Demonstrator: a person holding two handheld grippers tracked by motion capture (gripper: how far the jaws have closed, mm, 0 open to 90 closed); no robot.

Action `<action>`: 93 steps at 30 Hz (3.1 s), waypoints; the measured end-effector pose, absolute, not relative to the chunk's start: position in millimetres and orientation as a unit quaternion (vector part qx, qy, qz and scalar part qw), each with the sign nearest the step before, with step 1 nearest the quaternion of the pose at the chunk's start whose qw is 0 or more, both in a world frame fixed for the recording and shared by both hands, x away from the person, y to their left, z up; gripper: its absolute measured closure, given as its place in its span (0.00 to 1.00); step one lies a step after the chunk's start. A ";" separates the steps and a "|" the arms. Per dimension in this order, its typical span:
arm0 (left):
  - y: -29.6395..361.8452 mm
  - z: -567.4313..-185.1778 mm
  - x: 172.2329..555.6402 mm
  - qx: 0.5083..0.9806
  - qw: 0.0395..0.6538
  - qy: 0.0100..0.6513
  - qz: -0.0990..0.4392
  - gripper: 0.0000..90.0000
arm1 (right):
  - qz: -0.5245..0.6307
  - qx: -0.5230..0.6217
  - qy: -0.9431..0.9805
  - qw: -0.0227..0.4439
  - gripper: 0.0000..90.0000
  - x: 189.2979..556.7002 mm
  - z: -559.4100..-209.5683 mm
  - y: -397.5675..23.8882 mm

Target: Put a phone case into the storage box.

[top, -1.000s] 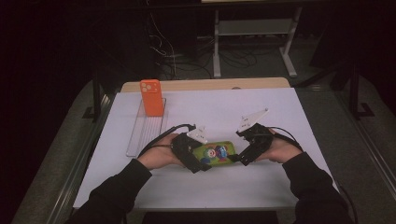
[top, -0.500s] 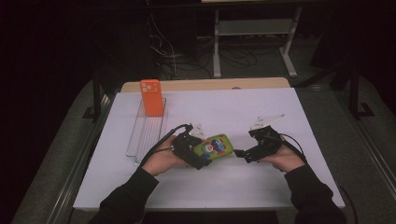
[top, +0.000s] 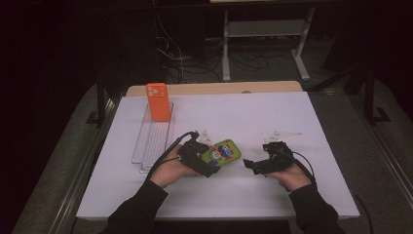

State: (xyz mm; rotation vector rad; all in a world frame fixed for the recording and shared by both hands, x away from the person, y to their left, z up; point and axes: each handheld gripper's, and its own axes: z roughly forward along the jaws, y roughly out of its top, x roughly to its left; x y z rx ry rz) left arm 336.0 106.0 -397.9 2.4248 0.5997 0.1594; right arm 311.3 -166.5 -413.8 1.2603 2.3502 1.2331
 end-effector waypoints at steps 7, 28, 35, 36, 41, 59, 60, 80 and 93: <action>108.0 -394.3 335.4 0.911 0.330 0.242 0.058 0.17 | 0.414 0.406 0.805 0.125 0.02 309.1 -419.5 -158.9; 111.2 -390.8 336.1 0.911 0.333 0.237 0.050 0.17 | 0.364 0.320 0.839 0.247 0.02 301.1 -420.9 -145.2; 110.5 -391.4 335.6 0.913 0.330 0.236 0.048 0.17 | 0.339 0.280 0.851 0.288 0.02 296.1 -421.5 -137.7; 110.6 -391.4 335.8 0.914 0.327 0.234 0.050 0.17 | 0.335 0.273 0.853 0.294 0.02 295.1 -421.6 -136.2; 111.7 -390.8 337.3 0.918 0.323 0.225 0.053 0.17 | 0.317 0.233 0.859 0.328 0.02 290.4 -422.1 -129.2; 109.7 -393.3 335.6 0.912 0.331 0.239 0.044 0.17 | 0.229 0.098 0.856 0.452 0.02 277.5 -427.9 -111.8; 109.5 -393.7 335.5 0.911 0.333 0.241 0.045 0.17 | 0.228 0.092 0.852 0.463 0.02 277.3 -428.9 -110.4; 112.5 -391.9 338.8 0.917 0.323 0.231 0.039 0.17 | 0.168 -0.030 0.809 0.563 0.07 264.8 -438.9 -88.3; 109.6 -393.8 337.0 0.912 0.331 0.239 0.038 0.17 | 0.157 -0.060 0.792 0.587 0.35 264.5 -447.4 -69.2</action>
